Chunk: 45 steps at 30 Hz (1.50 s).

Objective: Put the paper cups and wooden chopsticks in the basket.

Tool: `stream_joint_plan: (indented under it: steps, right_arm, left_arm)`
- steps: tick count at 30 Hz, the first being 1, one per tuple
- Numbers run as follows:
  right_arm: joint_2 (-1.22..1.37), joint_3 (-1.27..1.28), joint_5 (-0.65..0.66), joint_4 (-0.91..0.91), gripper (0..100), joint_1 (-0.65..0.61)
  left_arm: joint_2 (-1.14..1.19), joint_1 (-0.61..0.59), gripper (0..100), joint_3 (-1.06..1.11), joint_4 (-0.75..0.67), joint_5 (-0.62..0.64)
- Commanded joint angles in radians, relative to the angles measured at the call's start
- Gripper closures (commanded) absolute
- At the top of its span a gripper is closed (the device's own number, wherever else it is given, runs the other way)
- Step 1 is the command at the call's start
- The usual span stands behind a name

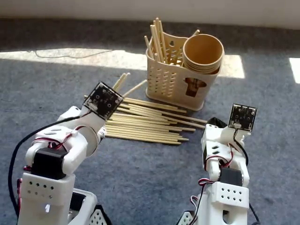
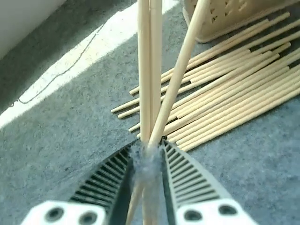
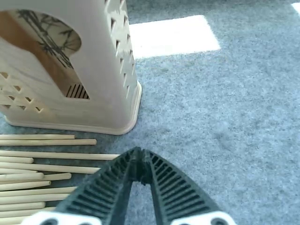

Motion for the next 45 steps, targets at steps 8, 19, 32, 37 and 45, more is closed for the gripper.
stream_joint_plan:
  steps: [8,19,32,37,45]
  right_arm:
    - [-0.024,-0.008,-0.003,-0.028,98.8,0.007]
    - [-0.024,-0.010,-0.003,-0.028,98.8,0.007]
    - [-0.024,-0.010,-0.003,-0.028,98.8,0.007]
    - [-0.024,-0.008,-0.003,-0.028,98.8,0.007]
    - [-0.024,-0.008,-0.003,-0.028,98.8,0.007]
  left_arm:
    - [-0.016,0.021,100,0.012,-0.362,0.434]
    - [-0.030,0.085,100,-0.001,-0.489,0.440]
    - [-0.145,0.124,100,-0.004,-0.770,0.439]
    - [-0.120,0.174,100,0.018,-0.933,0.436]
    - [0.088,0.248,100,0.013,-1.214,0.437]
